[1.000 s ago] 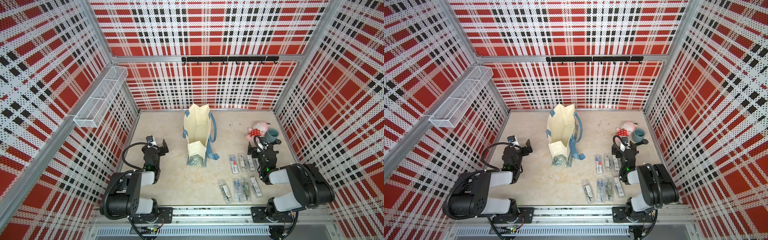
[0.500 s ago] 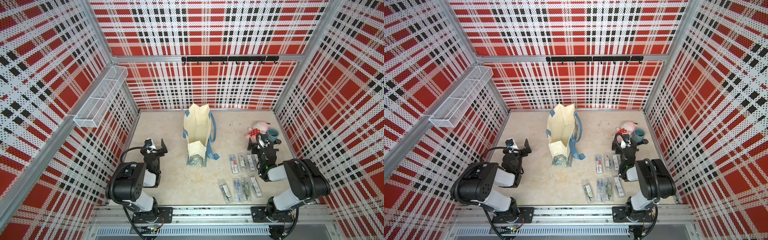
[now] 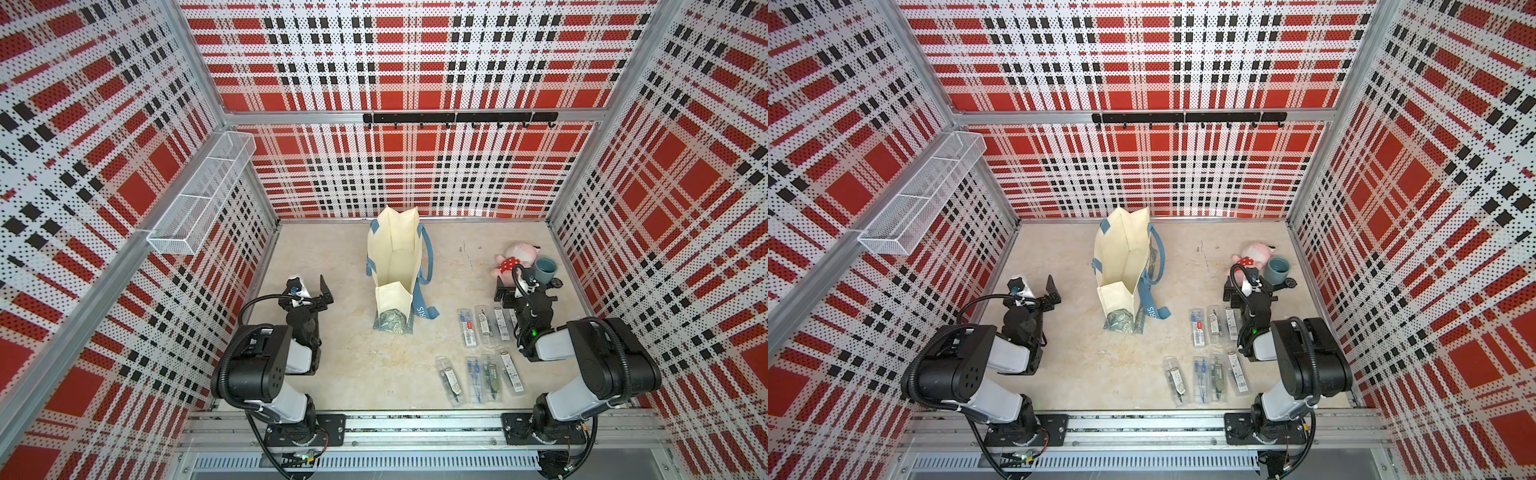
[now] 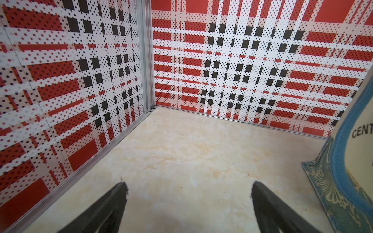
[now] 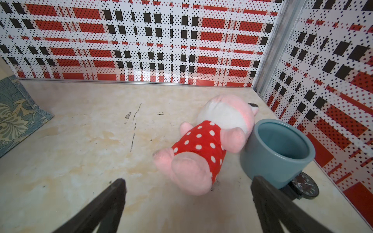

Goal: Take out the compass set from the canvas bag
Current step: Reset both arms

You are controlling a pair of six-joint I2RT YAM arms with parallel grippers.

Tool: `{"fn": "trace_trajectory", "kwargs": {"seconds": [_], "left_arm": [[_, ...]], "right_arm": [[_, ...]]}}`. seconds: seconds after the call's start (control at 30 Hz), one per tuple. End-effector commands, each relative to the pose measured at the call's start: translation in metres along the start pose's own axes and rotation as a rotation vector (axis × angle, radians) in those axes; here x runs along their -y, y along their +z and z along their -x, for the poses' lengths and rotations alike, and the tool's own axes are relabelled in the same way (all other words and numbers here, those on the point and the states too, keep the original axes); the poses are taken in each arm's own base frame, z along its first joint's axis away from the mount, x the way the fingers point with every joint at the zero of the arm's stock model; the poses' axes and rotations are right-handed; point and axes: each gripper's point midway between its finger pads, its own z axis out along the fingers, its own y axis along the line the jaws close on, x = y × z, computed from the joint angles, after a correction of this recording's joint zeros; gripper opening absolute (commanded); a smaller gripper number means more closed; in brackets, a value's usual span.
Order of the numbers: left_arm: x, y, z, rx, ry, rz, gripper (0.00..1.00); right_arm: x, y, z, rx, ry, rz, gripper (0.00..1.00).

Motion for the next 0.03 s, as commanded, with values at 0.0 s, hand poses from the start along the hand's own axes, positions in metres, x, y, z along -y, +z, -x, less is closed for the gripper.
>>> {"fn": "trace_trajectory", "kwargs": {"seconds": [0.0], "left_arm": [[0.0006, 0.0044, 0.0114, 0.041, -0.001, 0.007, 0.98]], "right_arm": [[0.0027, -0.0008, 0.0074, 0.031, 0.010, 0.002, 1.00]]}}
